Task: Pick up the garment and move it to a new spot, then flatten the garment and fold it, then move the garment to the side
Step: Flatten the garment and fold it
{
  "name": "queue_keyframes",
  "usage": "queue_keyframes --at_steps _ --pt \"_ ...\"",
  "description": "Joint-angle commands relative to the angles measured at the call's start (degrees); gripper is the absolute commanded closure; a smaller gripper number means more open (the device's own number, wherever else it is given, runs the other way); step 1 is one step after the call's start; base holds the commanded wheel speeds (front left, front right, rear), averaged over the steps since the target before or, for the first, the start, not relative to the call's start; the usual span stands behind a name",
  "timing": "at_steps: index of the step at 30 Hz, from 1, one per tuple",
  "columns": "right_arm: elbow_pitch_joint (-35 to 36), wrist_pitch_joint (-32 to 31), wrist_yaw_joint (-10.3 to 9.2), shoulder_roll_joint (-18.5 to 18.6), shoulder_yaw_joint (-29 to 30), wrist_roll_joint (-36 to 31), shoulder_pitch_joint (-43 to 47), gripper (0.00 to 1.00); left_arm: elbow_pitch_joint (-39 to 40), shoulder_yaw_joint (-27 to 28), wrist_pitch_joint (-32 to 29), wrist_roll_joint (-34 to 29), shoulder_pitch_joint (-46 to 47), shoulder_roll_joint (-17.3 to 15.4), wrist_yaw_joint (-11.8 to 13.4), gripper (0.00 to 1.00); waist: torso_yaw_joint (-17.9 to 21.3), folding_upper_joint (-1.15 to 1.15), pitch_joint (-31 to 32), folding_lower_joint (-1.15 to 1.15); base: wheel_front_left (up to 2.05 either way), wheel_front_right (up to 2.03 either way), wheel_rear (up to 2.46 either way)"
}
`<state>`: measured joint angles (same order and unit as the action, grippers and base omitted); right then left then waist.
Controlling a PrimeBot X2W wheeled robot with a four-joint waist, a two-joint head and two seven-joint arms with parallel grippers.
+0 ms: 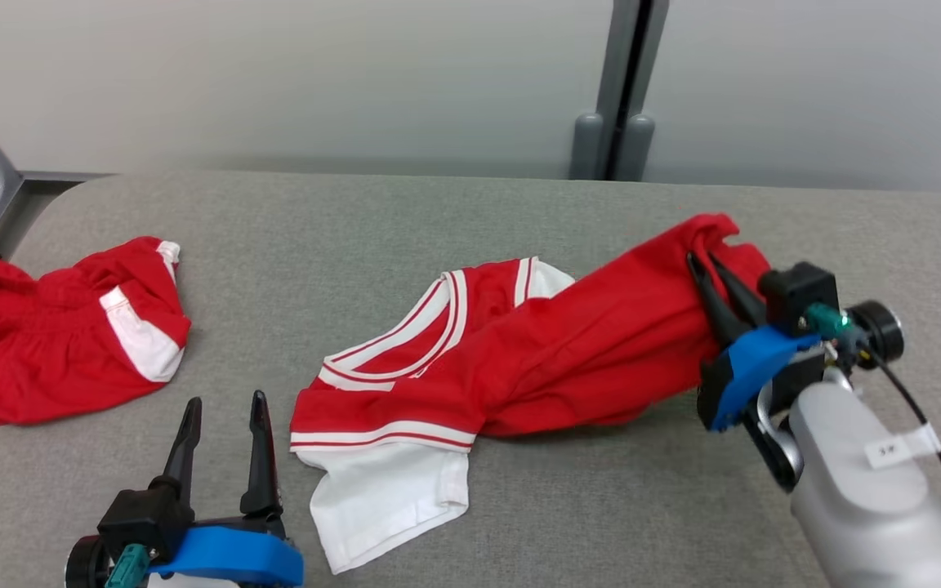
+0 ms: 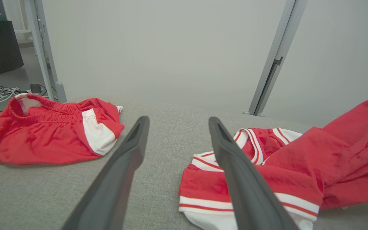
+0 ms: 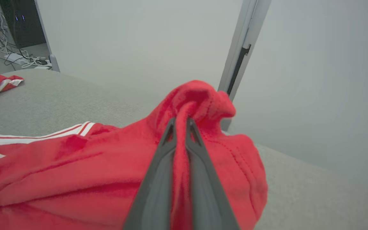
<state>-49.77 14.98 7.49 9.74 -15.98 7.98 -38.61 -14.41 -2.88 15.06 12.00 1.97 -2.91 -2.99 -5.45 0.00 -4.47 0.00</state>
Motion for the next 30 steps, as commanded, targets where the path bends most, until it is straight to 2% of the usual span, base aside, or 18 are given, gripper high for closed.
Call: queue_keyframes --at_steps 1,8,17,18,19,30 --pt "1.45 0.28 0.01 0.13 0.43 0.32 2.22 1.0 0.15 0.1 0.17 -0.39 -0.54 0.04 0.12 0.0 1.51 0.0 1.31 0.0 0.0 0.0 0.0" --pt "17.02 0.28 0.01 -2.0 5.9 -0.03 22.19 1.0 0.69 1.1 0.17 -0.26 -3.02 0.03 0.43 0.0 5.79 0.0 3.09 0.0 0.0 0.0 0.0" --pt "25.83 0.27 0.01 -5.26 9.51 -0.79 35.97 0.99 0.94 1.26 0.17 -0.74 -2.48 0.03 0.2 0.0 8.15 0.0 2.8 0.0 0.0 0.0 0.0" --pt "26.28 0.28 0.01 -5.48 9.67 -0.64 36.69 0.55 0.94 1.22 0.17 -0.75 -2.47 0.04 0.18 0.0 8.3 0.0 2.75 0.0 0.0 0.0 0.0" --pt "26.61 0.28 0.01 -5.72 9.74 -0.33 37.1 0.0 0.9 1.21 0.17 -0.81 -2.37 0.04 0.13 0.0 8.41 0.0 2.69 0.0 0.0 0.0 0.0" --pt "35.3 0.26 0.02 -6.69 11.23 -0.79 36.73 0.0 0.35 2.05 0.17 -1.57 -1.86 0.03 -0.55 0.0 8.24 0.0 2.92 0.0 0.0 0.0 0.0"
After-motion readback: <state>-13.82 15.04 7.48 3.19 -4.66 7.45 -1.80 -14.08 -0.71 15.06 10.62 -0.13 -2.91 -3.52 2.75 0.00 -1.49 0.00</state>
